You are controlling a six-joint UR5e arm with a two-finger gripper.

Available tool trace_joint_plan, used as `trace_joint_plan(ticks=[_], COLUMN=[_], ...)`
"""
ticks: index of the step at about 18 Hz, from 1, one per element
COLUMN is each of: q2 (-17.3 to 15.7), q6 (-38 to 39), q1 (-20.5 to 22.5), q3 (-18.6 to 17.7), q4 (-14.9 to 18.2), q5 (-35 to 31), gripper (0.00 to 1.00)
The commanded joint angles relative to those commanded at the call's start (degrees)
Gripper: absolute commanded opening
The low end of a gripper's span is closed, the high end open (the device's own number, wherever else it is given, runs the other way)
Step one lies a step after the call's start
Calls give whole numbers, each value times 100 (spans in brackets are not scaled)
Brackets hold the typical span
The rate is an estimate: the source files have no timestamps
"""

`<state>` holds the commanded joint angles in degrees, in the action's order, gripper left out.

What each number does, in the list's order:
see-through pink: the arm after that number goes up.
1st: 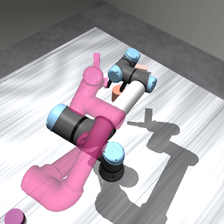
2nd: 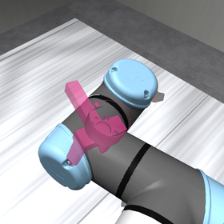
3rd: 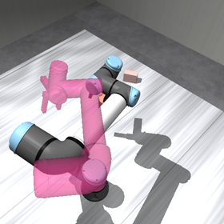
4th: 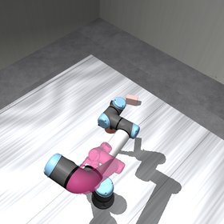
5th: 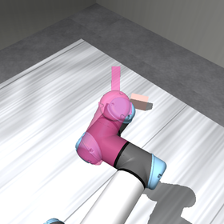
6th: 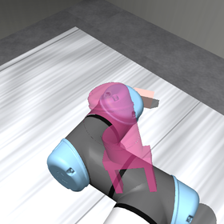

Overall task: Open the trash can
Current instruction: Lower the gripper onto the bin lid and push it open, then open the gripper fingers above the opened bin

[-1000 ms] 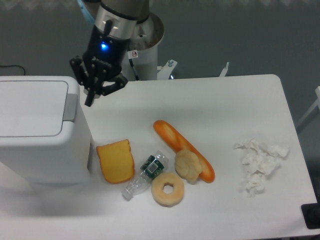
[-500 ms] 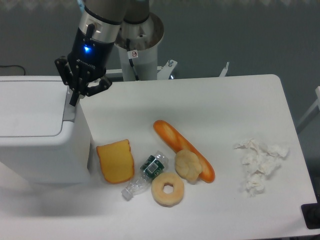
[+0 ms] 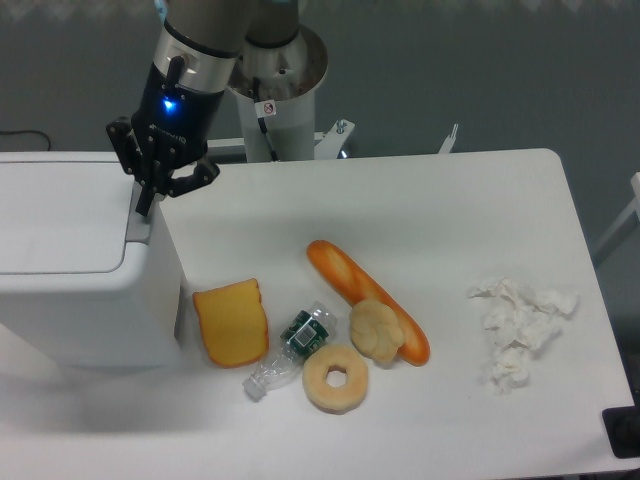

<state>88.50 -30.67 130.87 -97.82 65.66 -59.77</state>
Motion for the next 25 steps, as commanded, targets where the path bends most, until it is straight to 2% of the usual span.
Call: trace_joint_plan(ticks=[16, 20, 21, 22, 23, 25], q2=[44, 44, 62, 88, 97, 106], q6=[0, 9, 9, 0, -44, -53], q1=[0, 9, 9, 9, 9, 52], q3=[9, 131, 228, 298, 377, 483], q4=[0, 17, 17, 17, 17, -9], q5=[-62, -62, -62, -53, -53, -70], gripper=[11, 13, 20, 34, 60, 84])
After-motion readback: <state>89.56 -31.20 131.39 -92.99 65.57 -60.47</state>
